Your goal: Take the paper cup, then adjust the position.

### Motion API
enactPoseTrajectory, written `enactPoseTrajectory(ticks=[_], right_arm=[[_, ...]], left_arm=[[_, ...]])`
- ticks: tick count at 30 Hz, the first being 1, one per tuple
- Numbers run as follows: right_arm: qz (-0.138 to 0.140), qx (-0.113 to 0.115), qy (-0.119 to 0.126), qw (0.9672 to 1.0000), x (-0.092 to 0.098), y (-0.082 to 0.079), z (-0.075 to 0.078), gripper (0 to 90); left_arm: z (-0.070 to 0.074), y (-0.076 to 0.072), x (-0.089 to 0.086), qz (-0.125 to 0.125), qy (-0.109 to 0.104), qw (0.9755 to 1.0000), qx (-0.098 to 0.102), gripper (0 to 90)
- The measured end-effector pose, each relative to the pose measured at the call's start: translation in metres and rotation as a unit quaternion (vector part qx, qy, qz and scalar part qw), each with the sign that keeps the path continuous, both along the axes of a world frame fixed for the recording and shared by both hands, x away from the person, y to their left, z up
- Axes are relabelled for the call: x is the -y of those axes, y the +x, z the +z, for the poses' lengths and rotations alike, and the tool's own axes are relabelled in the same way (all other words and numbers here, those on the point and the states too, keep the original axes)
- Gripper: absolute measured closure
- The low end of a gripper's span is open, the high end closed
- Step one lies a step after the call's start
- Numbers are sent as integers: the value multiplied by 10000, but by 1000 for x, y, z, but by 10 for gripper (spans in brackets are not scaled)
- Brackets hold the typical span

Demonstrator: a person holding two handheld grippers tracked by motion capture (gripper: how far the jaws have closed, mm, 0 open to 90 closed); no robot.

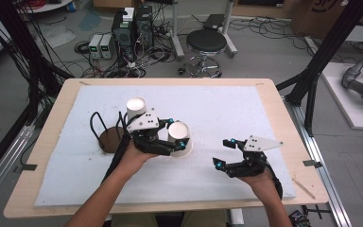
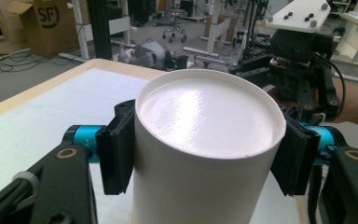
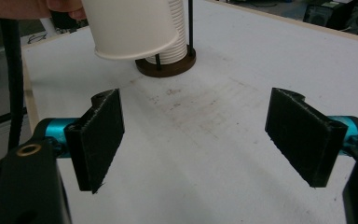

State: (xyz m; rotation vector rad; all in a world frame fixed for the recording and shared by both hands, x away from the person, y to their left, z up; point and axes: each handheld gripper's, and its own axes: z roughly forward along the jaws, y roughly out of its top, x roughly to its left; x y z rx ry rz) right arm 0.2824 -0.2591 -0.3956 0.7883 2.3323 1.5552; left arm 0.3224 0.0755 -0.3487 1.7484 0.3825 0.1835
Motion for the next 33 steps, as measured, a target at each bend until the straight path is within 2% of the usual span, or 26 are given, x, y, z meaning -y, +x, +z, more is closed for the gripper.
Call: enactPoseTrajectory(ticks=[8, 19, 27, 32, 33], right_arm=[[40, 18, 35, 10000, -2, 1, 1, 198], [287, 78, 36, 9996, -12, 3, 2, 198], [670, 114, 121, 9976, -32, 5, 3, 198], [837, 115, 151, 9963, -37, 3, 3, 198], [852, 182, 157, 9961, -38, 3, 3, 198]], left_arm=[[0, 1, 0, -72, 48, 10000, 8, 335], [-3, 1, -1, -192, 115, 9997, -13, 335], [-7, -4, -3, -253, 122, 9996, -24, 336], [-9, -8, -1, -325, 116, 9994, -19, 336], [-9, -8, -1, -355, 132, 9993, -24, 336]])
